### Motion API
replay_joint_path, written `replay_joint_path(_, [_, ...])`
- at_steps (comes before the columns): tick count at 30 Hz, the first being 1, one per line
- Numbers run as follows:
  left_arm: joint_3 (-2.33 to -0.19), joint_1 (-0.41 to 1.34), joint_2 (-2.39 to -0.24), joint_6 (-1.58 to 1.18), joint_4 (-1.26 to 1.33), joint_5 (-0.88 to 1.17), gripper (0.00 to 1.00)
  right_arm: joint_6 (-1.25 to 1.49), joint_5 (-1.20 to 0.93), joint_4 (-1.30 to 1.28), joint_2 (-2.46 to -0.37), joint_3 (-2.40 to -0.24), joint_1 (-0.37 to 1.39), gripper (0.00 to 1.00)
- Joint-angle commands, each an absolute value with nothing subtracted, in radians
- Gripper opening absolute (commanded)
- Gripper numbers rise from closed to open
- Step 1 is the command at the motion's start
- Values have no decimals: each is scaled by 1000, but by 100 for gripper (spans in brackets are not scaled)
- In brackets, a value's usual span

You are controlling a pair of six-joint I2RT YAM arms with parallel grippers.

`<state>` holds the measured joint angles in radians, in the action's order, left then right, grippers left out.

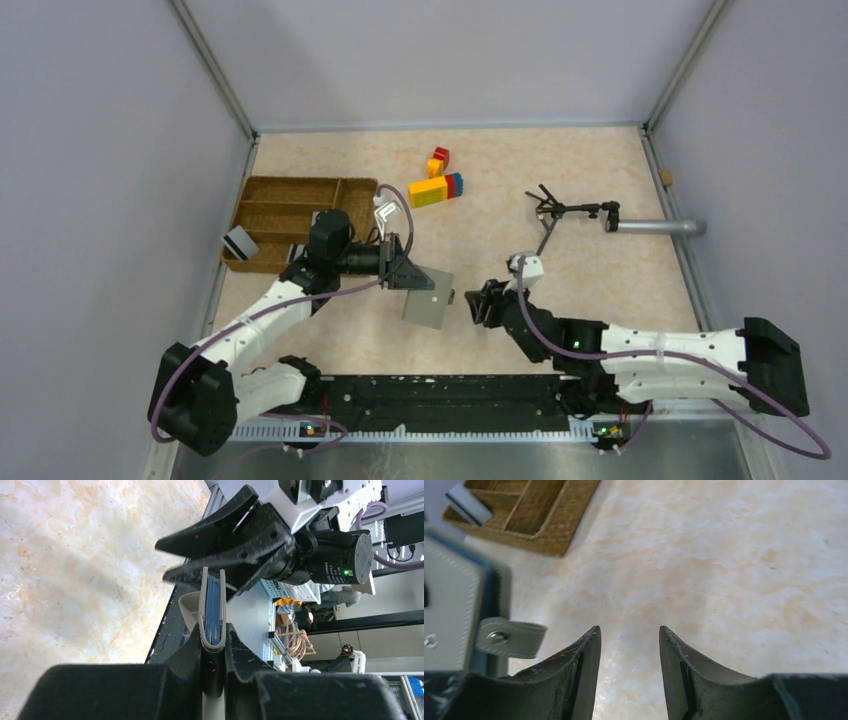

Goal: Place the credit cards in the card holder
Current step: Close the card holder at the center of the board.

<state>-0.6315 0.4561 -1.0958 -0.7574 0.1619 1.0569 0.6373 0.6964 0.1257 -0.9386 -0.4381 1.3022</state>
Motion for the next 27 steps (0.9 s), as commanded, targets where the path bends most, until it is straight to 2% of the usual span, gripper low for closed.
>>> replay_joint_path(1, [-626, 442, -1086, -747, 180, 1037, 0, 898, 979, -55, -840, -447, 1311, 45])
replay_joint_path(3, [-626, 439, -1085, -743, 164, 1015, 0, 933, 989, -88, -777, -414, 1311, 45])
replay_joint_path(5, [-624, 439, -1082, -727, 129, 974, 0, 873, 945, -76, -715, -392, 1310, 54])
replay_joint_path(7, [-617, 439, -1080, -725, 104, 929, 0, 716, 809, 19, -656, -375, 1304, 64])
replay_joint_path(9, [-604, 438, -1091, -747, 118, 917, 0, 649, 705, 48, -636, -380, 1302, 66])
replay_joint_path(13, [-564, 438, -1107, -865, 250, 944, 0, 565, 589, 140, -685, -364, 1304, 66])
replay_joint_path(20, [-540, 438, -1085, -925, 302, 914, 0, 492, 503, 465, -897, -362, 1319, 66])
replay_joint_path(23, [-543, 437, -1091, -937, 311, 924, 0, 478, 516, 490, -974, -398, 1319, 66])
replay_joint_path(27, [-543, 436, -1095, -939, 308, 938, 0, 522, 613, 479, -1003, -414, 1321, 60])
